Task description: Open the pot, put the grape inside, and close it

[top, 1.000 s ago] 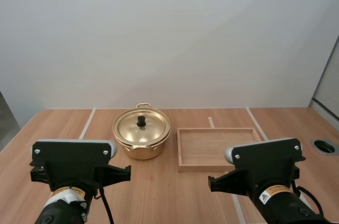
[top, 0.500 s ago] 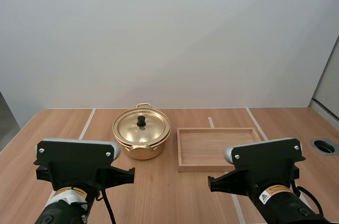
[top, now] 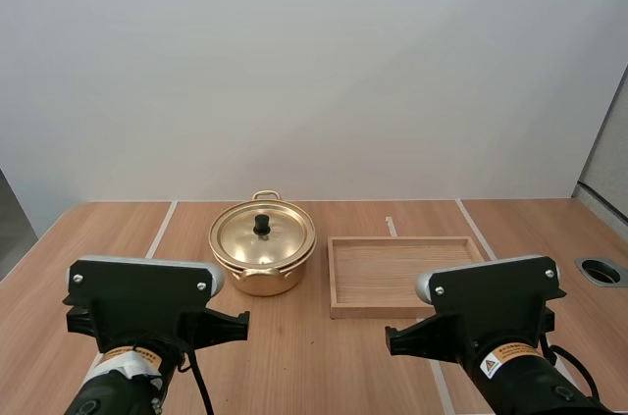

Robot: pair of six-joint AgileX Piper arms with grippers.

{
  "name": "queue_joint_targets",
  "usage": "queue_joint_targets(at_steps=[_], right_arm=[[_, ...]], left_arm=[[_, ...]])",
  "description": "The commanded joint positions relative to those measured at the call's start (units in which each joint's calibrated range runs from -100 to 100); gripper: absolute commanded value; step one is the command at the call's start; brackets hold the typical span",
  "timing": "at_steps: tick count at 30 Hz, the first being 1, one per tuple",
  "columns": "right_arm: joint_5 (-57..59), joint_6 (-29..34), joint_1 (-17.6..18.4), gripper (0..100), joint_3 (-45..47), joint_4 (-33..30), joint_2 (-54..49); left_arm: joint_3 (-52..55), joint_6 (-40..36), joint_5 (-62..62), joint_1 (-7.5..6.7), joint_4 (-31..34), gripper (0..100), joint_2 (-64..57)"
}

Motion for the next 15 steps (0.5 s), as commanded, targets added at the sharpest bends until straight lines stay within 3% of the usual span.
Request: queue_joint_targets(at_steps=[1,15], right_arm=[[-0.15,0.35,0.02,0,0.0,0.19,-0.42],[-0.15,0.35,0.02,0,0.0,0.19,-0.42]], left_arm=[[0.0,-0.67,-1.16,-0.3,0.15,0,-0.37],[0.0,-0.67,-1.16,-0.3,0.15,0,-0.37]])
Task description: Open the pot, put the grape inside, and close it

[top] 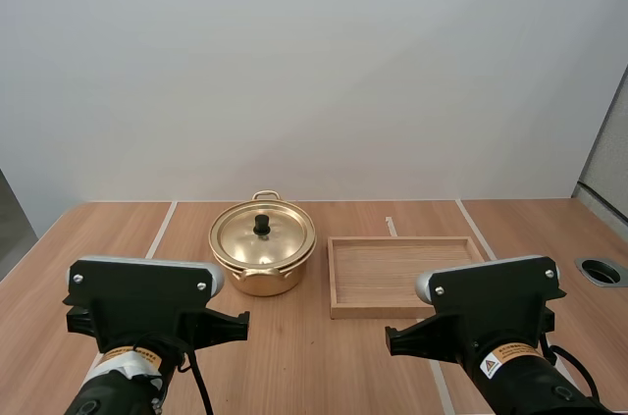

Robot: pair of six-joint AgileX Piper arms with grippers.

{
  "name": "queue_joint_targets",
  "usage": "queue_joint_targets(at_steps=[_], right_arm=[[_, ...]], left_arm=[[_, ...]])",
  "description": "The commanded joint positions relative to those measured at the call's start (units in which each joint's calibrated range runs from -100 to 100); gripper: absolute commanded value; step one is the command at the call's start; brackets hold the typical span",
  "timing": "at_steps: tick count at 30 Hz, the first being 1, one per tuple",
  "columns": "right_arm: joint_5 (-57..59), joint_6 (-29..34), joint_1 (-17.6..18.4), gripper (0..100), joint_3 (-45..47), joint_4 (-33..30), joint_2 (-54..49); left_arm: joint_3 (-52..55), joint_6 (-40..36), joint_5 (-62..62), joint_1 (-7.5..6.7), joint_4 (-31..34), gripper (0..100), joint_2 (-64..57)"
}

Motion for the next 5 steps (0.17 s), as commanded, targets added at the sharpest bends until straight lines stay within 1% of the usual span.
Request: queue_joint_targets(at_steps=[1,5], right_arm=[[-0.15,0.35,0.02,0,0.0,0.19,-0.42],[-0.15,0.35,0.02,0,0.0,0.19,-0.42]], left_arm=[[0.0,-0.67,-1.16,-0.3,0.15,0,-0.37],[0.0,-0.67,-1.16,-0.3,0.15,0,-0.37]])
